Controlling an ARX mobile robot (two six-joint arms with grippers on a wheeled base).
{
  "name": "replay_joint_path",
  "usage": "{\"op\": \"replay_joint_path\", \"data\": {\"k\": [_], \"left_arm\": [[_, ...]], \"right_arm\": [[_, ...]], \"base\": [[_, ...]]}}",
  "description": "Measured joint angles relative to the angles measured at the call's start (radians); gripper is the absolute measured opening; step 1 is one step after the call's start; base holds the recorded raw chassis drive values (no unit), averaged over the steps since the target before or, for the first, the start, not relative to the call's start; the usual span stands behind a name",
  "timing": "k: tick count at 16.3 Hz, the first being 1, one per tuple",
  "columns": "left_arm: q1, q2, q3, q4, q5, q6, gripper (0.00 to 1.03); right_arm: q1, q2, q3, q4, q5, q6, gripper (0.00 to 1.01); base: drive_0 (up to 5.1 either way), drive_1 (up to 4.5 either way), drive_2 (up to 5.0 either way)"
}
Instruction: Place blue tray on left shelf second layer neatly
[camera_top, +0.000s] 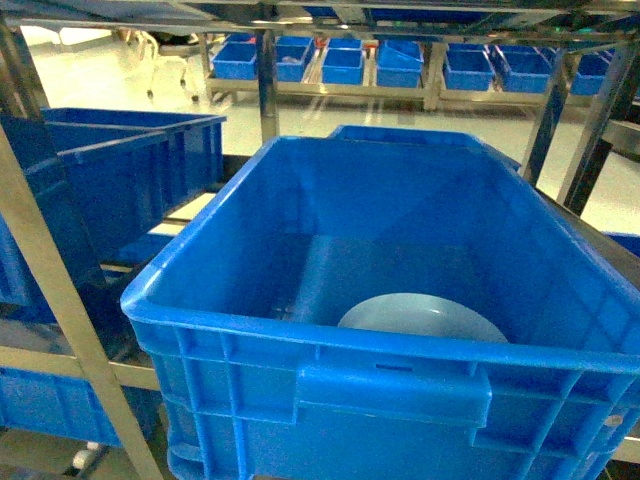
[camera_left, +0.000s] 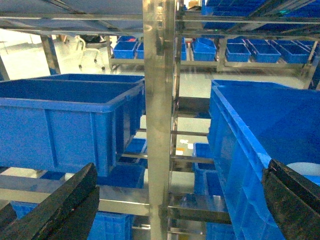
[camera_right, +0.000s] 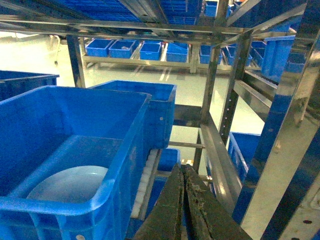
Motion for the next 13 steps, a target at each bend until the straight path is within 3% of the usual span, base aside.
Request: {"op": "replay_joint_path", "data": {"k": [6,7,9,11,13], "left_arm": [[0.0,0.0,0.0,0.0,0.0,0.0,0.98],[0.0,0.0,0.0,0.001,0.0,0.0,0.98],[0.0,0.0,0.0,0.0,0.0,0.0,0.98],[0.0,0.0,0.0,0.0,0.0,0.0,0.98],[0.0,0.0,0.0,0.0,0.0,0.0,0.98]], "right_arm": [[0.0,-0.063,-0.033,-0.026,0.0,0.007,0.02],[0.0,-0.222,-0.032,-0.196,0.0,0.007,0.02],[0.0,-0.222,-0.032,-0.19,0.0,0.007,0.02],[0.0,-0.222,-0.032,-0.189,0.0,0.007,0.41],[0.0,-0.222,-0.032,-0.189,0.0,0.007,0.57]], "base": [[0.0,0.0,0.0],[0.0,0.0,0.0],[0.0,0.0,0.0],[0.0,0.0,0.0],[0.0,0.0,0.0]]}}
